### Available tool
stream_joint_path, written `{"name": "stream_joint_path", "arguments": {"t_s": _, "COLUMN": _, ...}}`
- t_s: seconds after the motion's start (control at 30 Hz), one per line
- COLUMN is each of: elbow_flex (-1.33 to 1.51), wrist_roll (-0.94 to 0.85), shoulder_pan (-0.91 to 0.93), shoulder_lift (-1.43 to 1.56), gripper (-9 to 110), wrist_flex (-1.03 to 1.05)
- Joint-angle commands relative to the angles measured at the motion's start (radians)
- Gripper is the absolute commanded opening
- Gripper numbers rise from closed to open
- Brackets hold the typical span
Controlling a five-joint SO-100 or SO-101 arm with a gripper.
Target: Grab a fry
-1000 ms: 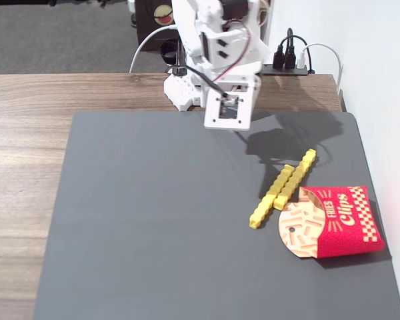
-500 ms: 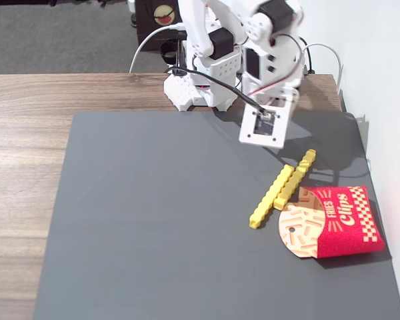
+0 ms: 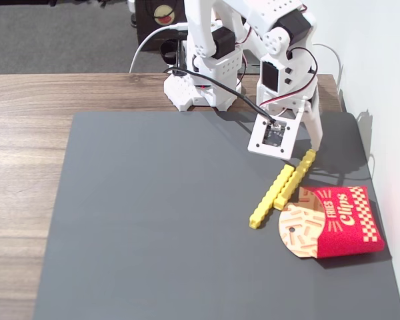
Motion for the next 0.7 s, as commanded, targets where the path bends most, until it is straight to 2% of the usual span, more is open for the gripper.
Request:
{"name": "stream_joint_path", "arguments": {"t_s": 0.0, "elbow_flex": -0.048, "wrist_roll": 0.006, "shoulder_pan": -0.011, "shoulder_lift": -0.012, "gripper": 26, "wrist_flex": -0.026}}
{"name": "stream_joint_path", "arguments": {"t_s": 0.5, "elbow_flex": -0.127, "wrist_roll": 0.017, "shoulder_pan": -0.040, "shoulder_lift": -0.196, "gripper": 23, "wrist_flex": -0.094}}
{"name": "stream_joint_path", "arguments": {"t_s": 0.67, "elbow_flex": -0.127, "wrist_roll": 0.017, "shoulder_pan": -0.044, "shoulder_lift": -0.216, "gripper": 19, "wrist_flex": -0.103}}
